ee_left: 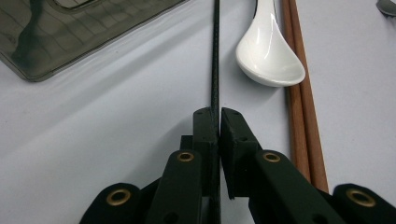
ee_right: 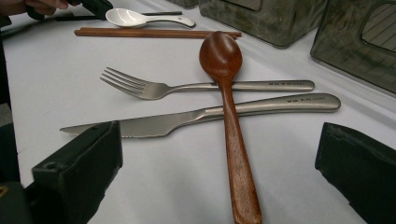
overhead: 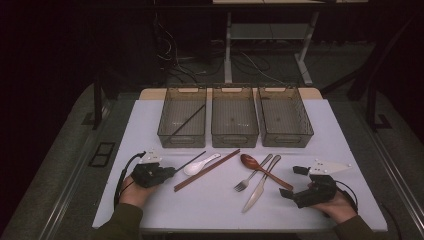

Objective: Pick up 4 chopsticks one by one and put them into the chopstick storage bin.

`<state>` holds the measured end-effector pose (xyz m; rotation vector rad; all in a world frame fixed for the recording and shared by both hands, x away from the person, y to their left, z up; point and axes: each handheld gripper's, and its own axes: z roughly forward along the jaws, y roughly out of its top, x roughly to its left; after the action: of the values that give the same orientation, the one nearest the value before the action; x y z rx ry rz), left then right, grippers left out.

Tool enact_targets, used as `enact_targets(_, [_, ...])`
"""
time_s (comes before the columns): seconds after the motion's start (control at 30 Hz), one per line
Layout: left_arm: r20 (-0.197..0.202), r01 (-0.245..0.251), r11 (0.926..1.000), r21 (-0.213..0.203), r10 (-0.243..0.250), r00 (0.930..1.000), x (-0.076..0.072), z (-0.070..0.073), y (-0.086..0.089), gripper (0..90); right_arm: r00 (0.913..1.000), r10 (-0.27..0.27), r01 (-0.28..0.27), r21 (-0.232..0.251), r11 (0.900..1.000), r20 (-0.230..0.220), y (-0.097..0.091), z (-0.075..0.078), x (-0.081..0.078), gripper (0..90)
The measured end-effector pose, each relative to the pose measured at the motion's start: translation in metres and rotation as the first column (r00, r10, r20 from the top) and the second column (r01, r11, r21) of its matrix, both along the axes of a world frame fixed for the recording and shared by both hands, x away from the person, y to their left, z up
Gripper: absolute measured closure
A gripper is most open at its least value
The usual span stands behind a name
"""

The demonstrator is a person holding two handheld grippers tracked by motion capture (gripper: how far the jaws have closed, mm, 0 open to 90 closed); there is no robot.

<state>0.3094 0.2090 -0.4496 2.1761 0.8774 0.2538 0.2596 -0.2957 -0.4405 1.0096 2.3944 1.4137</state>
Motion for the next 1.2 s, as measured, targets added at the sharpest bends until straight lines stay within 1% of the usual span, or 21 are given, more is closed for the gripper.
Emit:
enact_targets(0.3, [-0.001, -0.008, 1.0000, -0.003, 0.008, 1.0000, 0.000, 0.000, -0.001, 84.8, 1.0000, 0.000, 0.000, -0.003, 1.0000, 0.000, 0.000, 0.000, 0.000, 0.6])
enact_targets(0.43, [-0.001, -0.003, 0.9999, 0.012, 0.003, 1.0000, 0.000, 0.001, -0.001, 84.9, 1.0000, 0.000, 0.000, -0.003, 1.0000, 0.001, 0.000, 0.000, 0.000, 0.6])
enact_targets(0.57, [-0.007, -0.003, 1.0000, 0.009, 0.003, 1.0000, 0.000, 0.002, -0.001, 84.9, 1.0000, 0.000, 0.000, -0.003, 1.0000, 0.002, 0.000, 0.000, 0.000, 0.5])
enact_targets(0.73, [-0.004, 0.000, 0.9999, 0.011, 0.000, 1.0000, 0.000, 0.004, 0.000, 84.9, 1.0000, 0.001, -0.001, -0.003, 1.0000, 0.001, 0.000, 0.000, 0.000, 0.5])
enact_targets(1.07, [0.013, -0.002, 0.9998, -0.019, 0.002, 0.9999, -0.003, 0.011, 0.003, 85.0, 1.0000, 0.000, 0.000, -0.003, 1.0000, -0.001, 0.000, 0.000, 0.000, 0.6])
enact_targets(1.2, [0.014, -0.002, 0.9995, -0.033, 0.002, 0.9999, -0.004, 0.014, 0.004, 85.0, 1.0000, 0.001, -0.001, -0.006, 1.0000, 0.000, 0.000, 0.000, 0.000, 0.5])
